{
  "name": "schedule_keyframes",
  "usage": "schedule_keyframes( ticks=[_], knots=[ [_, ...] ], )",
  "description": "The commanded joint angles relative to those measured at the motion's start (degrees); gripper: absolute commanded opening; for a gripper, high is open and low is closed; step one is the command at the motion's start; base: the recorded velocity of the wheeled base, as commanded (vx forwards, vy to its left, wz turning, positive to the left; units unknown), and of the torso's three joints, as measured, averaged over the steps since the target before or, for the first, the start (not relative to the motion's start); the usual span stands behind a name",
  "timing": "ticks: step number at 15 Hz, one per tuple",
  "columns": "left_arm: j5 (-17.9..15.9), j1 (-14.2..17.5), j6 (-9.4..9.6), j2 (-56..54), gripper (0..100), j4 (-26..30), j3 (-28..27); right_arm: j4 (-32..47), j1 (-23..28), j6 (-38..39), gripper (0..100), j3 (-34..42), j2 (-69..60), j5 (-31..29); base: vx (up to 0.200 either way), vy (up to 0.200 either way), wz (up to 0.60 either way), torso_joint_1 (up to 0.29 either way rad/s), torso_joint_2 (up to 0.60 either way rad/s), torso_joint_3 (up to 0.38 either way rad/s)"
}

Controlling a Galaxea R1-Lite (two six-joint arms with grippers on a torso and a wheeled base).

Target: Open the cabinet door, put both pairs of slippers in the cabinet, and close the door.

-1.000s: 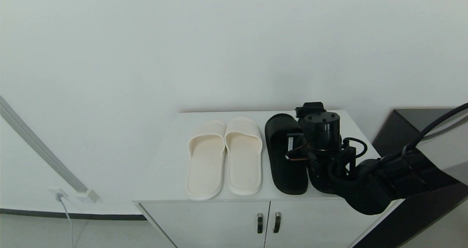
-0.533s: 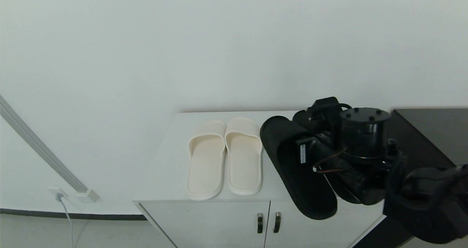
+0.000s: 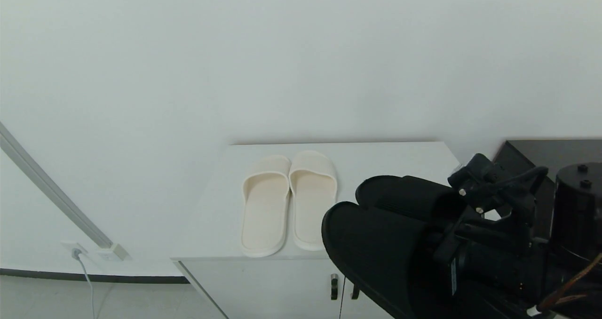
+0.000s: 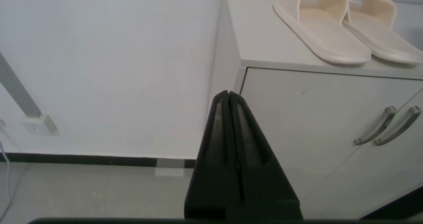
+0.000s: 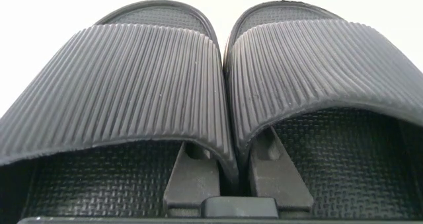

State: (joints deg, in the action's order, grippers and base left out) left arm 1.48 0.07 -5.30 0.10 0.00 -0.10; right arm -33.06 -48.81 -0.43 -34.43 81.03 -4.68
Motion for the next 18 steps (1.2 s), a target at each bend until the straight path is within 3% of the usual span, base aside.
schedule_keyframes(
  ticks=[1,4,13,18],
  knots=[
    [0.0,0.0,0.03,0.0,0,0.0,0.0,-0.1,-0.4,0.1,0,0.6,-2.3,0.1,0.000,0.000,0.00,0.000,0.00,0.000],
    [0.0,0.0,-0.06,0.0,0,0.0,0.0,-0.1,-0.4,0.2,0,0.9,-2.3,0.1,0.000,0.000,0.00,0.000,0.00,0.000],
    [-0.1,0.0,-0.06,0.0,0,0.0,0.0,-0.3,-0.4,0.3,0,2.0,-1.4,0.2,-0.200,0.000,0.00,0.002,0.00,0.003],
    [-0.1,0.0,-0.06,0.0,0,0.0,0.0,-0.5,-0.1,0.4,0,2.4,-1.5,1.4,0.000,0.000,0.00,0.000,0.00,0.000]
  ],
)
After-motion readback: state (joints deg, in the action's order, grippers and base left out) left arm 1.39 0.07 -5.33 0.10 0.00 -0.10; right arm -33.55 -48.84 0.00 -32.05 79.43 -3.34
